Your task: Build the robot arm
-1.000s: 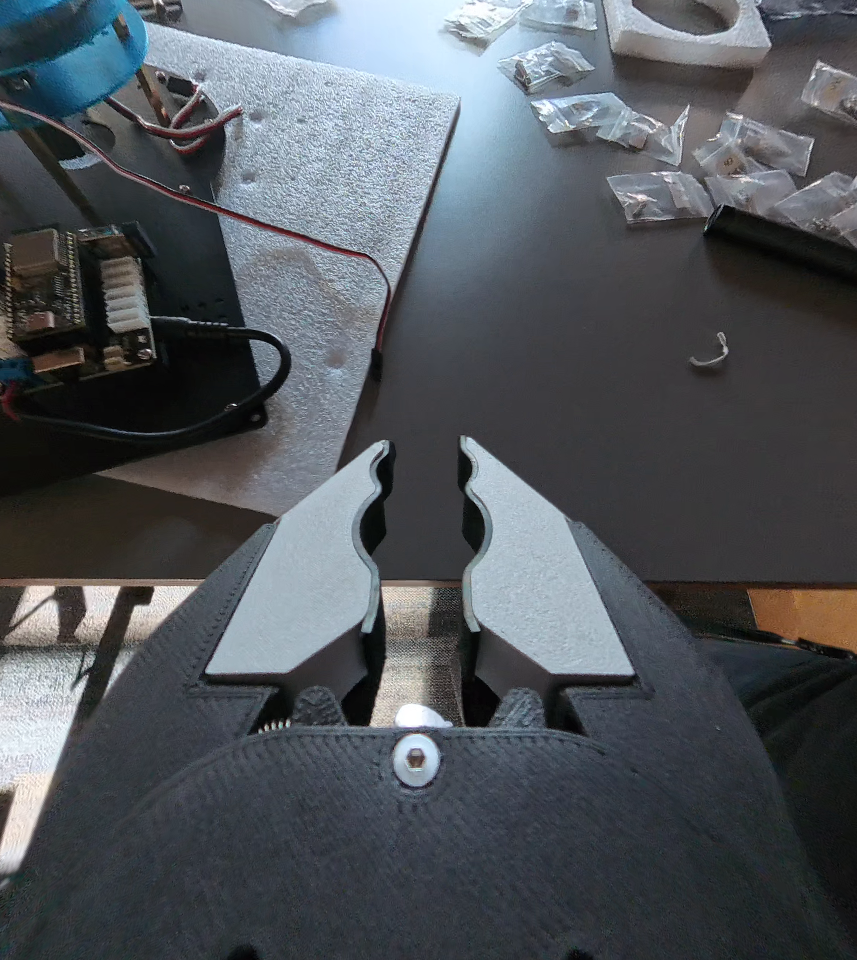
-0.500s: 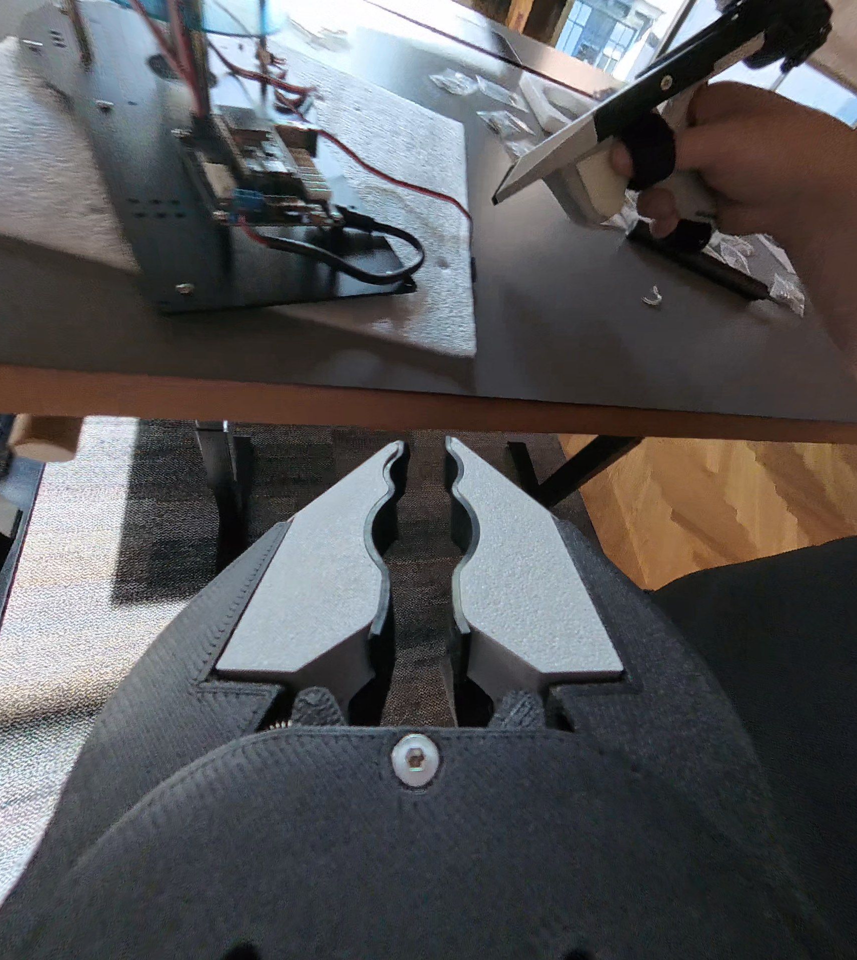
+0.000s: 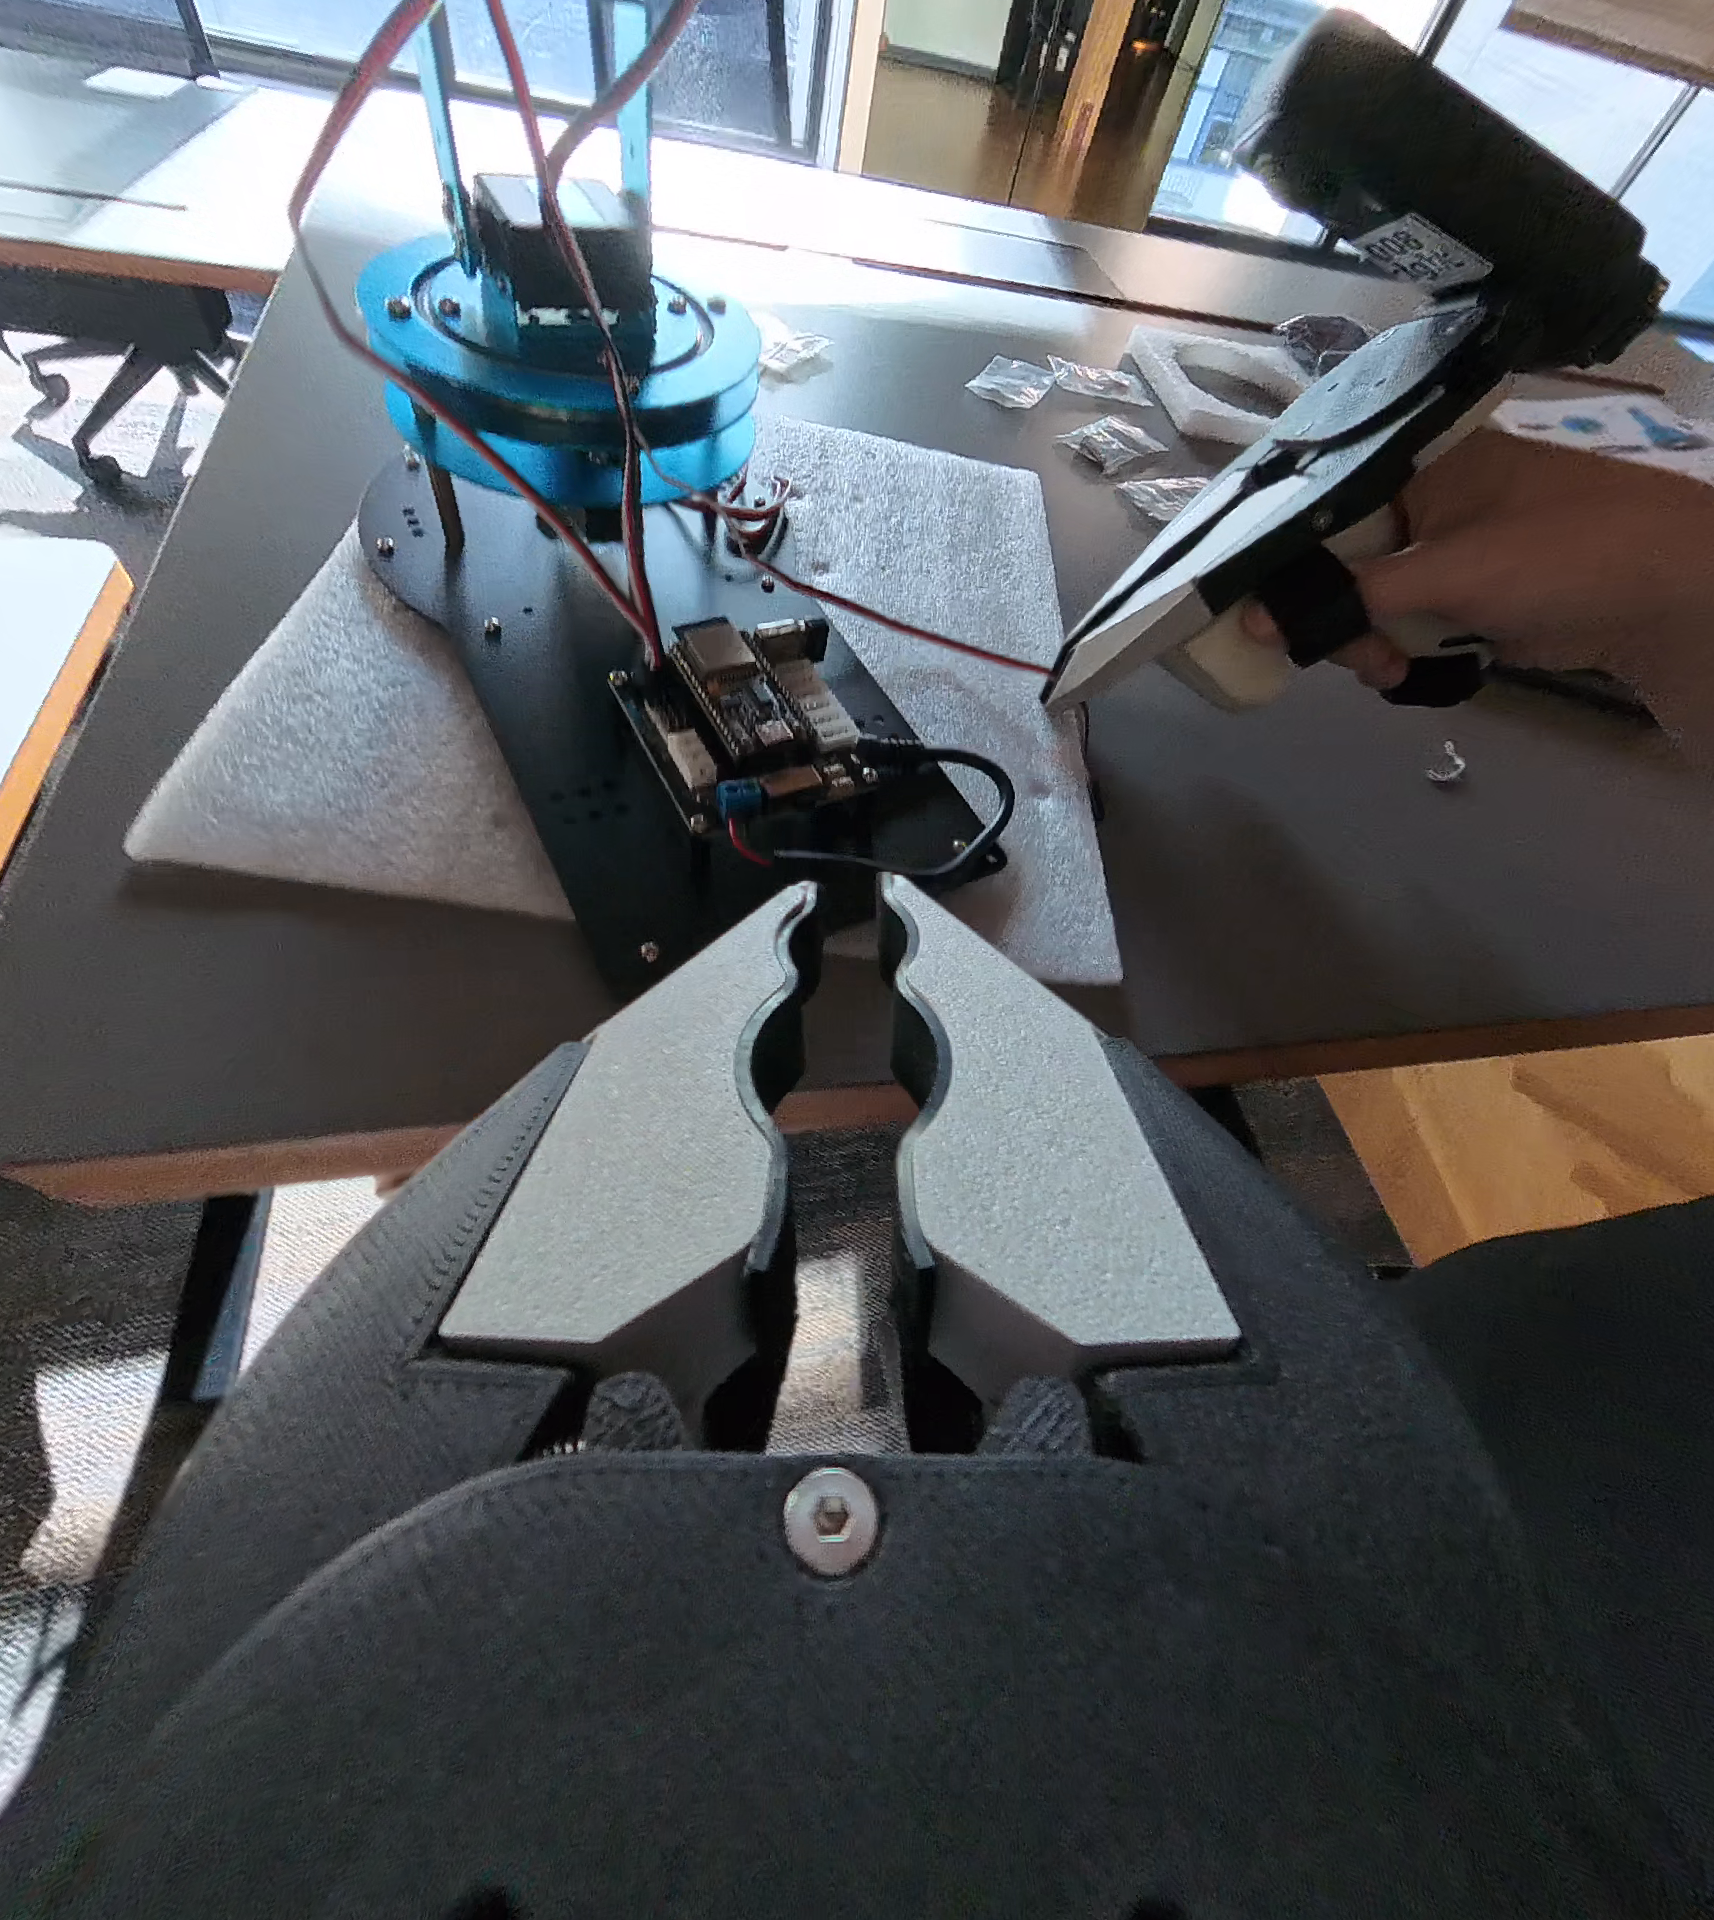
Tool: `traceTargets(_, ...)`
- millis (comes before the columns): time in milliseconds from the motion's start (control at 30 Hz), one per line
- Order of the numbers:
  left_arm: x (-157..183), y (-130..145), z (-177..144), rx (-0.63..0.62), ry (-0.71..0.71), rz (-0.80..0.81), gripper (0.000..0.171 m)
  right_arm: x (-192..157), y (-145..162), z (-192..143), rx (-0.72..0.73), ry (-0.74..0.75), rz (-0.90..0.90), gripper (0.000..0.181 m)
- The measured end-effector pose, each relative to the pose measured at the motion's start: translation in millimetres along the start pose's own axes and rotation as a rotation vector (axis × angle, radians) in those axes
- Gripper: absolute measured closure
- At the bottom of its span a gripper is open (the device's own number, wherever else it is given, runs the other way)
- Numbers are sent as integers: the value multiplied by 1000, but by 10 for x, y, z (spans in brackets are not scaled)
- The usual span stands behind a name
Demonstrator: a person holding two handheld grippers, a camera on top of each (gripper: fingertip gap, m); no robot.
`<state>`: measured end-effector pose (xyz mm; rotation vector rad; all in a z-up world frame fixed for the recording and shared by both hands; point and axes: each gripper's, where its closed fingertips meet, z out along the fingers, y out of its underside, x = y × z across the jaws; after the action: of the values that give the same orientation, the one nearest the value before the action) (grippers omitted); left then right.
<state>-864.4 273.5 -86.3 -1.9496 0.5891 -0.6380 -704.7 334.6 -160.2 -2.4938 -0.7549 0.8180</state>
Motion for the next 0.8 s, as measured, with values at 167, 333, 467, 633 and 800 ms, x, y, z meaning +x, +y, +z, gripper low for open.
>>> traceTargets(167,49,-111,170,-27,65,68,165,8,-33,-56,15,8,-9,178)
traceTargets(333,71,-130,284,-72,242,150,161,-200,-135,-211,103,-10,70,178)
traceTargets(467,70,-61,236,-121,470,156,153,-707,-412,-394,260,-159,185,178)
traceTargets(633,67,-47,-46,-159,765,36,146,-1310,-645,-481,402,-349,257,178)
traceTargets(800,15,-55,-230,-170,891,-65,145,-1506,-721,-517,499,-352,303,178)
